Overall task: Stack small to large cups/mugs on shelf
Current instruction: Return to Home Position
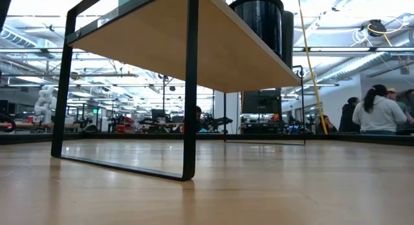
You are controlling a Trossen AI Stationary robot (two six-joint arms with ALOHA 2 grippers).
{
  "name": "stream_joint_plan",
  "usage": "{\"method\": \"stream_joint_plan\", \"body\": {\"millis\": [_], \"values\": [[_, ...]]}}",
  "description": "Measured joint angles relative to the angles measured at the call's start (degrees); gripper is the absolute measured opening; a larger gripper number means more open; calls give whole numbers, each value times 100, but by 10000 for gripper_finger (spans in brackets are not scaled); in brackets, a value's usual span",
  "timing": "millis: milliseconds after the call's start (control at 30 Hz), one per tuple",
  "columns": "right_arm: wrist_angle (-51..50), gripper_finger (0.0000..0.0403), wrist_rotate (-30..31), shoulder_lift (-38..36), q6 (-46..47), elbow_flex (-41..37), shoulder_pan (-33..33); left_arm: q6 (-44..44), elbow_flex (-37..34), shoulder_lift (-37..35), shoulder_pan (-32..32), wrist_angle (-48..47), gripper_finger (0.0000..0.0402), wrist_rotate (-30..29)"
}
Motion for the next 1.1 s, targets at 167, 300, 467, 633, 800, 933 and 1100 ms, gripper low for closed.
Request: {"method": "stream_joint_plan", "body": {"millis": [167, 300, 467, 633, 800, 933, 1100], "values": [[504, 130, 49, -4, -539, 2, 0, 62, 4, -401, -230, -45, 13, -97], [477, 130, 49, -4, -572, 1, -2, 68, 4, -753, -461, -240, 4, -251], [477, 130, 45, -4, -791, 0, 2, -60, 13, -1207, -844, -660, 8, -561], [433, 124, 22, -98, -1214, 1, 2, -316, 4, -1417, -1239, -1222, 3, -696], [303, 90, -689, -449, -1634, 0, 2, -522, 4, -1540, -1693, -1521, 6, -1457], [-180, 50, -953, -875, -1872, 0, -1, -649, -1, -1574, -1820, -1702, 2, -1921], [-1251, 5, -1445, -1528, -1766, 1, -141, -893, -653, -1937, -1873, -1452, 5, -2411]]}}
